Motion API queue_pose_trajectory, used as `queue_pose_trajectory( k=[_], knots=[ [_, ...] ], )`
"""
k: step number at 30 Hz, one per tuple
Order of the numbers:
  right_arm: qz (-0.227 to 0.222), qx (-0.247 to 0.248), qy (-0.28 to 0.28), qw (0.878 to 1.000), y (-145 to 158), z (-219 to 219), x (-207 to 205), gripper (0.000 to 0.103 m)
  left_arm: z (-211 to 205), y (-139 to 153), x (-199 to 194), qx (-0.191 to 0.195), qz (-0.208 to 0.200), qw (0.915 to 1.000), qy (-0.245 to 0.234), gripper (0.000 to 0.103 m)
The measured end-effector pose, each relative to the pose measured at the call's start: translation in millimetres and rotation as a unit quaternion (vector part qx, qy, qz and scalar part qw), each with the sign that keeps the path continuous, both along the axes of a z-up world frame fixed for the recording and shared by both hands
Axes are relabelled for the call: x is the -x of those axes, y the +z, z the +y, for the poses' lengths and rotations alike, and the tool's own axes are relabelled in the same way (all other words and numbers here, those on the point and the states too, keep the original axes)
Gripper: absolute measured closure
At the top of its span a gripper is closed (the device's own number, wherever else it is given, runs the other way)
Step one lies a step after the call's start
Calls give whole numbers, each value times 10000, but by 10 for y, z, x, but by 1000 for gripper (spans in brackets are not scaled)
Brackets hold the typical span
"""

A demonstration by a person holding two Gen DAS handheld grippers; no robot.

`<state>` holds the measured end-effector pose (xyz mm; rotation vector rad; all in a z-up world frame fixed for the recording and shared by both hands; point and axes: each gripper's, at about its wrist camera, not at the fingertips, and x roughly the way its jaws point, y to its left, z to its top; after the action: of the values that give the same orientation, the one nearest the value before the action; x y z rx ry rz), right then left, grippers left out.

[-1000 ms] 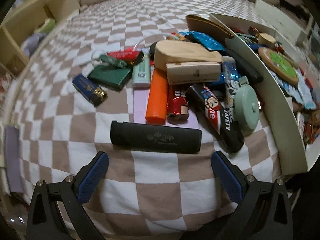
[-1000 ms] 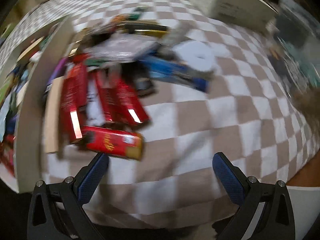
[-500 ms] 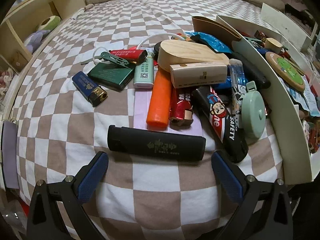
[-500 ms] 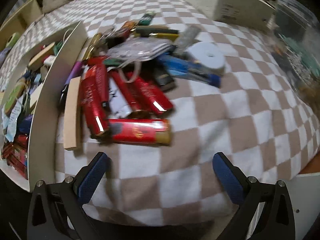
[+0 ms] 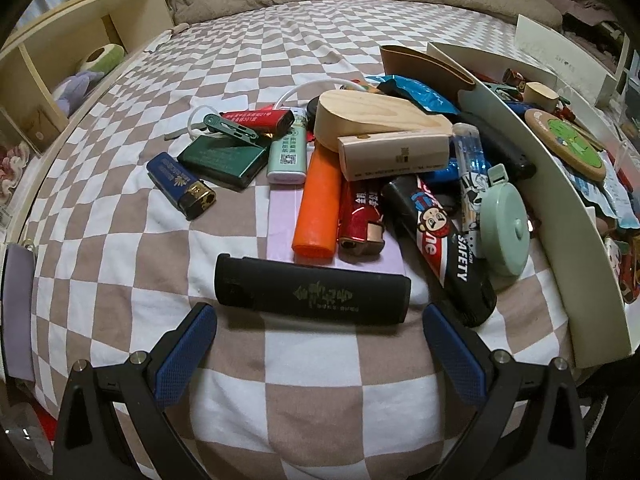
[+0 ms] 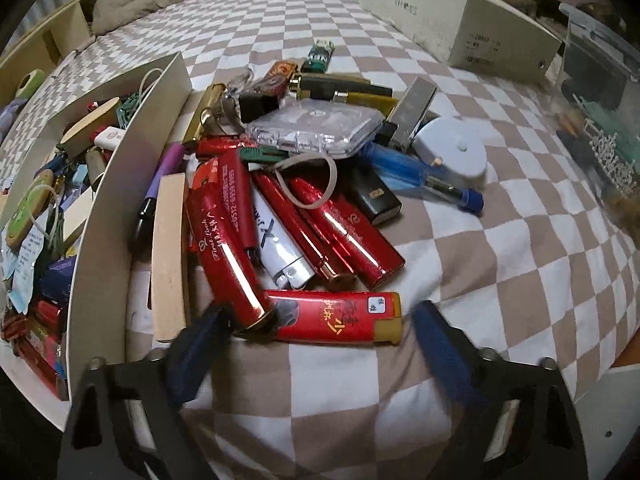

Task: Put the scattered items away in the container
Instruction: 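Close the right tool on the red lighter while the left tool grasps the black cylinder, then carry the red lighter over the white tray while the left tool carries the black cylinder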

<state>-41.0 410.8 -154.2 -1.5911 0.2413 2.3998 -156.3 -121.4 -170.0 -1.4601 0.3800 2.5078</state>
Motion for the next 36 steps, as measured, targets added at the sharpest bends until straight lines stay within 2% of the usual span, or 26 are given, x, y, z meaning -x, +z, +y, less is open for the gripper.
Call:
queue_pose_trajectory(
  k=[6, 13, 15, 17, 18, 25, 30, 36],
  knots=[
    [190, 188, 117, 9996, 61, -87, -109, 21, 26, 8, 84, 63, -232, 9997, -5, 0],
    [394, 570, 36, 9976, 125, -132, -301, 21, 10, 32, 90, -112, -52, 9999, -90, 0],
    [464, 684, -26, 9966, 143, -126, -354, 21, 1, 46, 78, -136, 1, 9999, -88, 4],
    [522, 757, -77, 9957, 162, -126, -404, 21, -14, 80, 63, -182, 65, 9998, -77, 17],
    [552, 795, -103, 9953, 171, -125, -421, 21, -27, 98, 55, -206, 99, 9997, -58, 20],
    [725, 983, -295, 9921, 213, -98, -557, 21, -45, 129, -12, -226, 210, 9995, -55, 20],
    [892, 1014, -432, 9899, 291, -50, -655, 21, -110, 189, -72, -156, 277, 9993, 219, 20],
    [1135, 1040, -441, 9871, 411, -75, -727, 21, -190, 449, -247, -352, 645, 9961, 492, 20]
  ],
)
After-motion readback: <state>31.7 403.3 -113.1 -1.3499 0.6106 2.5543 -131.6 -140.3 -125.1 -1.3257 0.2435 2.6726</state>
